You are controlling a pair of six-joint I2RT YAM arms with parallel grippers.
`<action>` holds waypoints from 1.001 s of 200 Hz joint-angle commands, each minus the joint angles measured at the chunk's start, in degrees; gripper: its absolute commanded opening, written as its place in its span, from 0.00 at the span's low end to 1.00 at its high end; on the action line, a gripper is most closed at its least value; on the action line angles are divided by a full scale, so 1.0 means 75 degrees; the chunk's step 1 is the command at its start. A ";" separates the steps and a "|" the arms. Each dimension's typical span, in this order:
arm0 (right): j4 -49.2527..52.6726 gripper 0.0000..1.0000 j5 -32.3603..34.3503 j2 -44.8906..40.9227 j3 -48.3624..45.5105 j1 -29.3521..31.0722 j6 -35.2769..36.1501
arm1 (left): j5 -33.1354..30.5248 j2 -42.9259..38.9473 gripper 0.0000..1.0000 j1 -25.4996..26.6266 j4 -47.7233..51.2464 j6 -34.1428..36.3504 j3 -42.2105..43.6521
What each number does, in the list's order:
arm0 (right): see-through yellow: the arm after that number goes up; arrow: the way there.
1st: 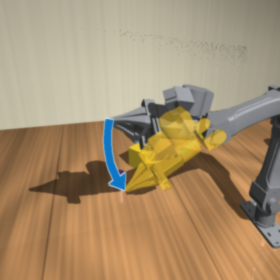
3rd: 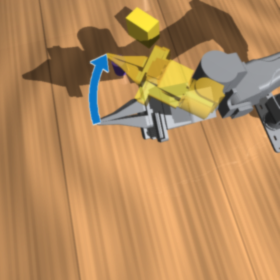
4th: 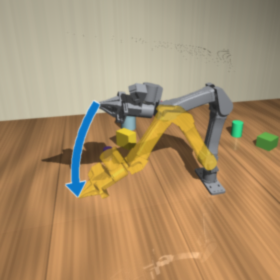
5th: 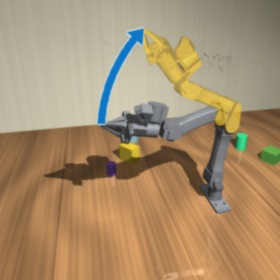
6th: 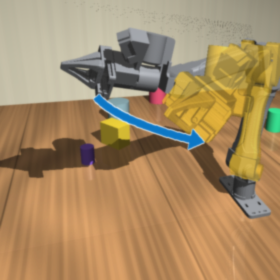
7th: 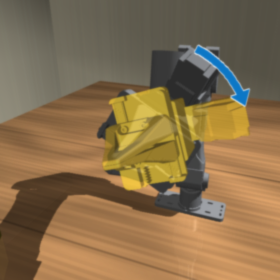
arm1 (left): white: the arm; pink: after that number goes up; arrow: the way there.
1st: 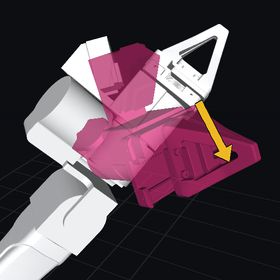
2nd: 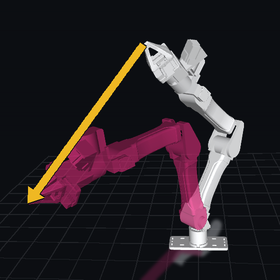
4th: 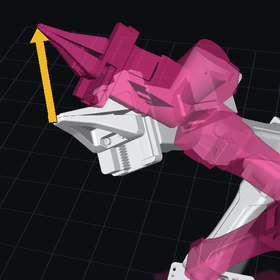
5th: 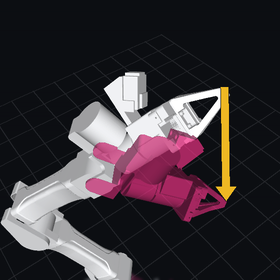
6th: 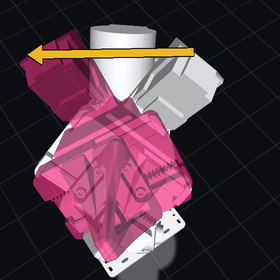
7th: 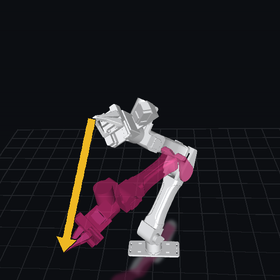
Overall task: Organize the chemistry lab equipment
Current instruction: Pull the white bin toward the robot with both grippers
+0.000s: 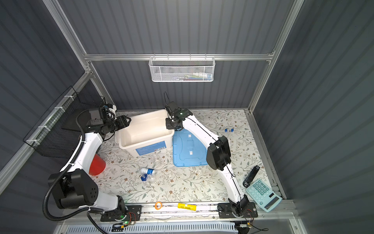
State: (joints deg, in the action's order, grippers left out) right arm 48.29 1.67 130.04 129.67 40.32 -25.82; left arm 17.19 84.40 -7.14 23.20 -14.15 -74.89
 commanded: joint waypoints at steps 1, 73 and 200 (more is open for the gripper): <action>0.0274 0.23 0.0130 -0.0373 -0.0284 0.0062 -0.0140 | 0.0145 -0.0157 0.64 -0.0045 -0.0075 0.0059 0.0072; 0.0173 0.23 0.0136 -0.0905 -0.1277 0.0214 -0.0429 | 0.0169 -0.0200 0.64 -0.0045 -0.0199 0.0000 0.0219; 0.0481 0.16 0.0141 -0.1411 -0.1872 0.0466 -0.1287 | 0.0449 -0.0085 0.64 -0.0045 -0.0415 -0.0082 0.0316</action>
State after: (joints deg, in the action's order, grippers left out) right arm 49.50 2.13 122.04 117.86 43.00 -32.93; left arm 18.72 84.33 -7.14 20.93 -14.24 -73.38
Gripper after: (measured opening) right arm 0.179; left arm 0.639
